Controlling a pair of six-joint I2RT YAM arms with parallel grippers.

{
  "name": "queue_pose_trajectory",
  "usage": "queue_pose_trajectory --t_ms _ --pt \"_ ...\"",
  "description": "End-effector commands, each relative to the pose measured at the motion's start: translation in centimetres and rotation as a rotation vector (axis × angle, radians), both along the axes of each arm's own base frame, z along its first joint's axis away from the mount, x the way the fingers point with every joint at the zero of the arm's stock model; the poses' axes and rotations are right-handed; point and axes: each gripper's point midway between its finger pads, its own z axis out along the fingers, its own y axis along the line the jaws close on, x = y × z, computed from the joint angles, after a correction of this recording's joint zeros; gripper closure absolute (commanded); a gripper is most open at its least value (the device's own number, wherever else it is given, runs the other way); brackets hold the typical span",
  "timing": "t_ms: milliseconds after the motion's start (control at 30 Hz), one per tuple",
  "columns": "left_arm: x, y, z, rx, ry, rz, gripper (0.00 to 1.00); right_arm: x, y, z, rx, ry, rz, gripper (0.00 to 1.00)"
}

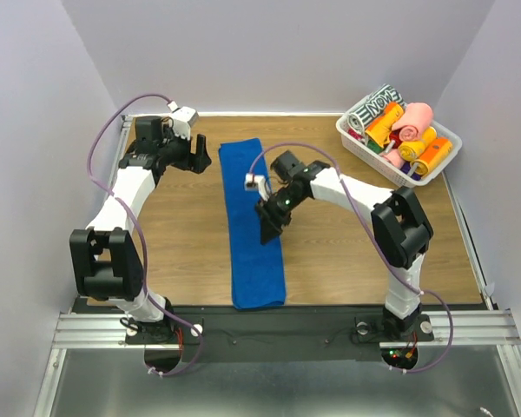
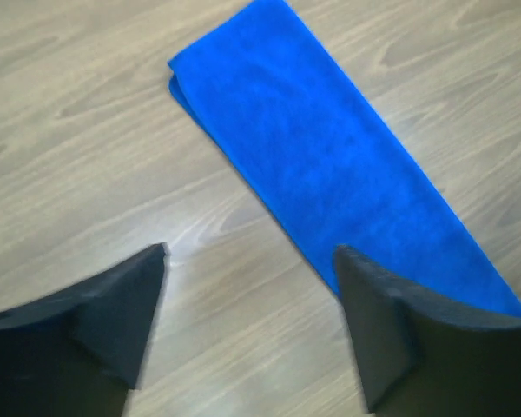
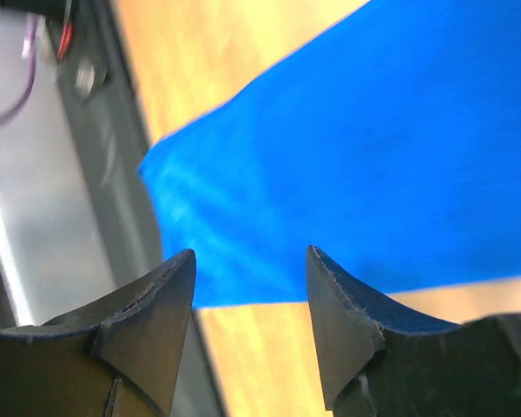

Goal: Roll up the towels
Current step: Fold the towel

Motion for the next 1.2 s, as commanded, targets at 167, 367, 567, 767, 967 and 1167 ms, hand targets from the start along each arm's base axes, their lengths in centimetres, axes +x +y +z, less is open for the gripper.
queue_pose_trajectory --t_ms 167,367,567,767,967,1167 --pt "1.4 -0.8 -0.5 -0.033 0.012 0.000 0.26 14.7 2.9 1.2 -0.005 -0.252 -0.338 0.53" --pt "1.5 -0.6 -0.9 -0.047 0.015 0.024 0.24 22.0 5.1 1.0 -0.003 -0.357 -0.569 0.53" --pt "1.2 -0.2 -1.4 -0.047 0.027 0.033 0.24 24.4 6.1 -1.9 -0.023 -0.357 -0.627 0.53" --pt "0.9 0.4 -1.4 -0.063 0.036 0.040 0.23 27.3 4.8 -5.3 -0.119 -0.437 -0.731 0.53" --pt "-1.2 0.3 -1.8 -0.042 0.028 -0.011 0.18 30.5 1.7 -6.9 -0.198 -0.476 -0.864 0.52" --pt "-3.3 0.4 -2.3 0.038 -0.009 -0.099 0.11 33.9 0.7 -6.7 -0.152 -0.492 -0.880 0.51"
